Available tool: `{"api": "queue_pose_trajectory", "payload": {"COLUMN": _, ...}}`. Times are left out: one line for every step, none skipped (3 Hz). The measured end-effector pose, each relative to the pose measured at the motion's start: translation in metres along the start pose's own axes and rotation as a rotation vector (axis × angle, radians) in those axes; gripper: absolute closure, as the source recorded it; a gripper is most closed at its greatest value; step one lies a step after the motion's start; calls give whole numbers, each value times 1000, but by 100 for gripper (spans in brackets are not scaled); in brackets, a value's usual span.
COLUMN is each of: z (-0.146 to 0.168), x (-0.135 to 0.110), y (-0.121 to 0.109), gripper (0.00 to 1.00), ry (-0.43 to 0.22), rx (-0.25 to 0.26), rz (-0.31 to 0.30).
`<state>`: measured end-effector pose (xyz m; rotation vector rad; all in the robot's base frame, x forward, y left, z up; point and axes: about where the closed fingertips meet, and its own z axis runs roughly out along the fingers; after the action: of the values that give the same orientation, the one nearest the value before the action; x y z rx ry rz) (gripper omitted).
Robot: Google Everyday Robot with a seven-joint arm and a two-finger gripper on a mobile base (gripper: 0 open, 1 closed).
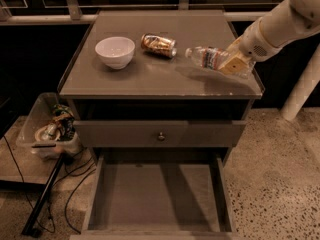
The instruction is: Place water bottle into middle drawer
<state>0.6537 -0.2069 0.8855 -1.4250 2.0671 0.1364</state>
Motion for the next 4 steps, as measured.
{"api": "queue_pose_trajectory", "payload": {"z": -36, "x": -11, "y": 27, "gripper": 100, "ry": -55, "rx": 21, "rz": -16}}
{"api": "queue_pose_trajectory", "payload": {"z": -63, "x": -4, "y": 57, "gripper": 100, "ry": -76, "rx": 47, "rz": 0}}
{"api": "queue_pose_trajectory", "payload": {"z": -76, "x": 13, "y": 92, "gripper": 100, "ry": -90, "rx": 51, "rz": 35}}
{"api": "queue_pose_trajectory", "payload": {"z": -60, "x": 35, "y": 120, "gripper": 100, "ry": -93, "rx": 26, "rz": 98}}
